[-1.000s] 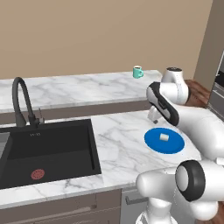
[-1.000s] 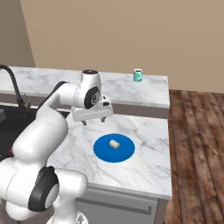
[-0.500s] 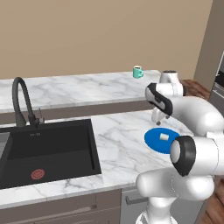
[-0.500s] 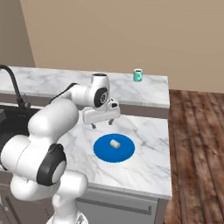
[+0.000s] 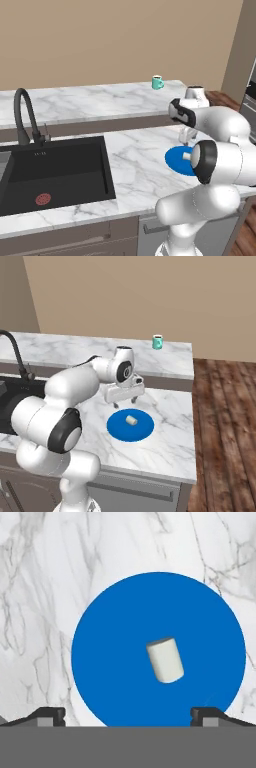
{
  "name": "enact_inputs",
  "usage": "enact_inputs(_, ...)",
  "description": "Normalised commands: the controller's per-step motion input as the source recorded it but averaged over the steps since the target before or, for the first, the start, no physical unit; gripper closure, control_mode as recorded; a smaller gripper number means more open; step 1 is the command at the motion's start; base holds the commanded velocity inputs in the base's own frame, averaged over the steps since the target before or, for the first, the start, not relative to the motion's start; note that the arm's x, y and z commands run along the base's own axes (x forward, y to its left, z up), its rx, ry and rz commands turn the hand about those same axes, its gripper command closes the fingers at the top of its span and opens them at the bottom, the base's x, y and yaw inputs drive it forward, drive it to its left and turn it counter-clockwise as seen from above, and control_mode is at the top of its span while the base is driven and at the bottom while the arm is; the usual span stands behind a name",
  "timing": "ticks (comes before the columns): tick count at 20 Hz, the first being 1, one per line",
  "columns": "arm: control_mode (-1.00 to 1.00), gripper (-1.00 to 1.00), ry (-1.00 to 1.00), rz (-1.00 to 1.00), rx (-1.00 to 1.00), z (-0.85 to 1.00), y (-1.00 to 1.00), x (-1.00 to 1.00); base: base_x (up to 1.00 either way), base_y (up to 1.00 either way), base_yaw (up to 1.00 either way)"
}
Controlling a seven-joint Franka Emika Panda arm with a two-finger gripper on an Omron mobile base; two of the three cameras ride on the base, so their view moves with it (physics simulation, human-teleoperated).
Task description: Pick up the marshmallow and place it in the cup of hot chocolate on the dining counter.
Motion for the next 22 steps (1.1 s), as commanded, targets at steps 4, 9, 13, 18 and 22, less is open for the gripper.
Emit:
enact_inputs(4,-1.00,-1.00,0.03,0.08,0.00,-0.34,-0.08,0.12,0.00,0.00,0.00)
enact_inputs(9,-1.00,-1.00,0.03,0.07,0.00,-0.30,-0.02,0.05,0.00,0.00,0.00)
enact_inputs(13,-1.00,-1.00,0.01,0.06,0.00,-0.32,0.00,0.00,0.00,0.00,0.00)
enact_inputs(18,-1.00,-1.00,0.00,0.05,0.00,-0.29,-0.01,0.01,0.00,0.00,0.00)
enact_inputs(22,-1.00,-1.00,0.00,0.02,0.00,-0.28,0.00,0.08,0.00,0.00,0.00)
